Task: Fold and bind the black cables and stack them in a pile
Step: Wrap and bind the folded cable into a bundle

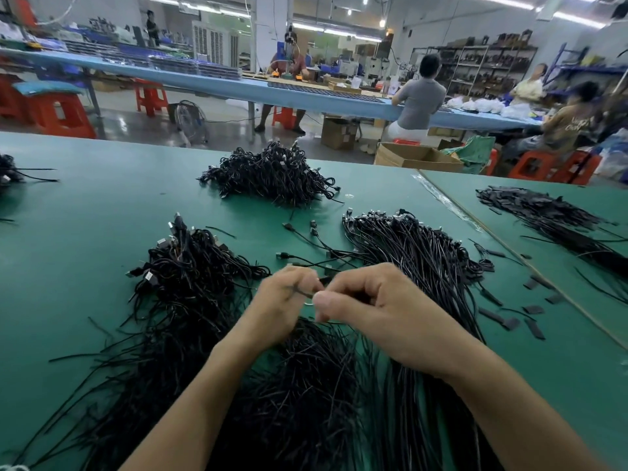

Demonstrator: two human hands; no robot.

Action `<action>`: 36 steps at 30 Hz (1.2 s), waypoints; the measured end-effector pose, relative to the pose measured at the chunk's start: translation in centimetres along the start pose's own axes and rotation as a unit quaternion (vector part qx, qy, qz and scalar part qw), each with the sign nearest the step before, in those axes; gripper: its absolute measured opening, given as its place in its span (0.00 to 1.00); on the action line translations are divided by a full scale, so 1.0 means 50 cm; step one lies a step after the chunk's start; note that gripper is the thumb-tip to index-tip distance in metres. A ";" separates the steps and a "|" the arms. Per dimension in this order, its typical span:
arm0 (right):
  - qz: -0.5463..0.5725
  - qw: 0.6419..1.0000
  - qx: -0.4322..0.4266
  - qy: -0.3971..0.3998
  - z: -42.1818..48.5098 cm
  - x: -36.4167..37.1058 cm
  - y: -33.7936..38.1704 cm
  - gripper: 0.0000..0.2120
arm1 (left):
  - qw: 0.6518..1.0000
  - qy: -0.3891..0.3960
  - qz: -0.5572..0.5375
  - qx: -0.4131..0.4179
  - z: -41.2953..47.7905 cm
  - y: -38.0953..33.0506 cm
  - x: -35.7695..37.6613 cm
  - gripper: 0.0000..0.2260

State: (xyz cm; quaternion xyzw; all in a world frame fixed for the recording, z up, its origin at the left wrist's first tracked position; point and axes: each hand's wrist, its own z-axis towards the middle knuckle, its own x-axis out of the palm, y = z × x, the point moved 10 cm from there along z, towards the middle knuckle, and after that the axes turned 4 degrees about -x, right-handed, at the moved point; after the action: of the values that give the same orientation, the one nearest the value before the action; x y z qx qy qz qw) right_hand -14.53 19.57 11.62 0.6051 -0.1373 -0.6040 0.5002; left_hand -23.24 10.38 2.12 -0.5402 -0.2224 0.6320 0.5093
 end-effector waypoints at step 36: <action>-0.037 0.997 0.059 0.012 0.017 0.047 -0.133 0.13 | 0.865 0.170 -0.467 -0.074 -0.059 -0.134 0.011 0.21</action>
State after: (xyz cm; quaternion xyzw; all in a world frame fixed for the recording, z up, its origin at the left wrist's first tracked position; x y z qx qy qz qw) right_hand -17.62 20.48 5.29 0.6456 -0.1444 -0.6057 0.4421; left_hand -17.79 12.64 6.50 -0.5083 -0.4051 0.2004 0.7331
